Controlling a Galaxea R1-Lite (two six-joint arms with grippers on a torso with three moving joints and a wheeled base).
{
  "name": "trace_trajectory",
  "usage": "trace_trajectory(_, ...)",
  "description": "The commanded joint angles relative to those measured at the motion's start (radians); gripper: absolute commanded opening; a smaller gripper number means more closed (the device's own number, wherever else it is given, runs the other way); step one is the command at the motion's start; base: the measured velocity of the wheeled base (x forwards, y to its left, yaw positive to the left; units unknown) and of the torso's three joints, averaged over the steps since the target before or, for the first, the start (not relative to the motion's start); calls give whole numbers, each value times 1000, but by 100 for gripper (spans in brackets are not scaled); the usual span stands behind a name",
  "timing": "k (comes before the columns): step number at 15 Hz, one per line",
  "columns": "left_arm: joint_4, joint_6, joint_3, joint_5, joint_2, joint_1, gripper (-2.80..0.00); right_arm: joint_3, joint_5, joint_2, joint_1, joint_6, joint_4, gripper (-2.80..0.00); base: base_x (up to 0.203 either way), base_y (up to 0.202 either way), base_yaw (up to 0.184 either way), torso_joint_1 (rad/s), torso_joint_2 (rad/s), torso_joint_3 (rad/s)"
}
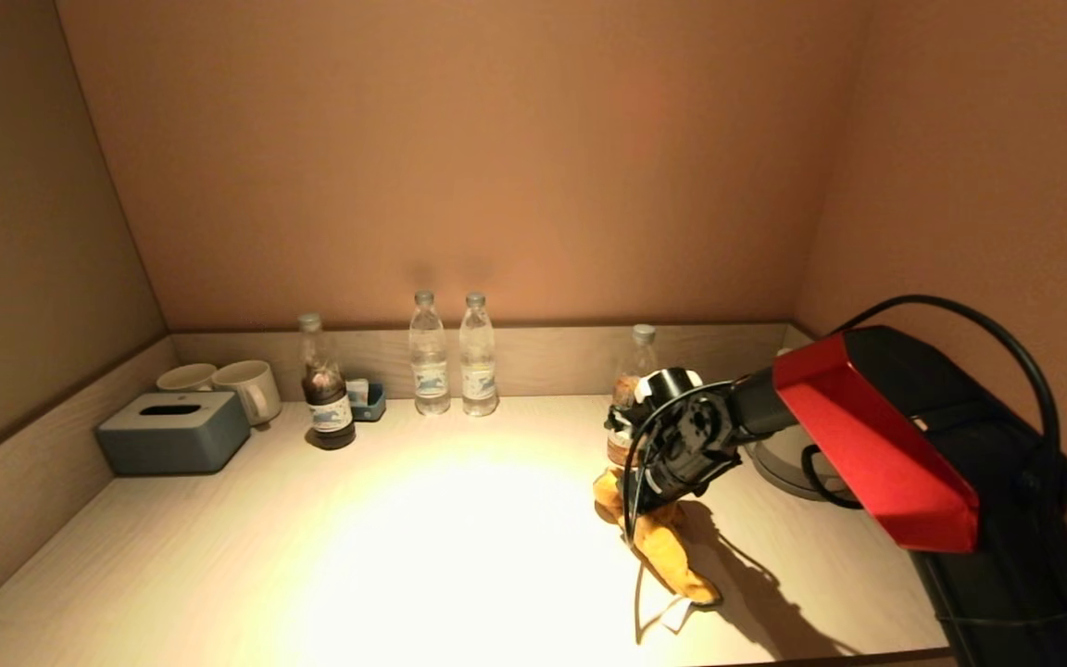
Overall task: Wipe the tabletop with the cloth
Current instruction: Sweep the stains on the table, then place the tablecloth
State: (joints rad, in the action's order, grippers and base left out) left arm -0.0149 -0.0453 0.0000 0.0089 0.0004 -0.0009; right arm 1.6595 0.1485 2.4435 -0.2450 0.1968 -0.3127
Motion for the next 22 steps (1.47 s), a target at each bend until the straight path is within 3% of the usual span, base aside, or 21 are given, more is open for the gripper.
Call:
trace_trajectory(1,0,-1,0,0,0,-1,-280,-65,5,-77,45,1,25,-280,0,0,0,0,0,0)
trace_trajectory(7,1,-1,0,0,0,-1,-280,-288,3,-472,124,-1,62,-280,0,0,0,0,0,0)
trace_trajectory(12,0,-1,0,0,0,-1,-280,-387,-107,-607,324,-17,88,-280,0,0,0,0,0,0)
trace_trajectory(13,1,-1,0,0,0,-1,-280,-403,-128,-610,342,-42,98,-280,0,0,0,0,0,0)
trace_trajectory(14,0,-1,0,0,0,-1,-280,-421,-143,-607,383,-119,104,-280,0,0,0,0,0,0)
trace_trajectory(17,0,-1,0,0,0,-1,-280,-443,-149,-600,406,-248,103,-280,0,0,0,0,0,0)
trace_trajectory(22,1,-1,0,0,0,-1,-280,-470,-148,-584,406,-299,102,-280,0,0,0,0,0,0)
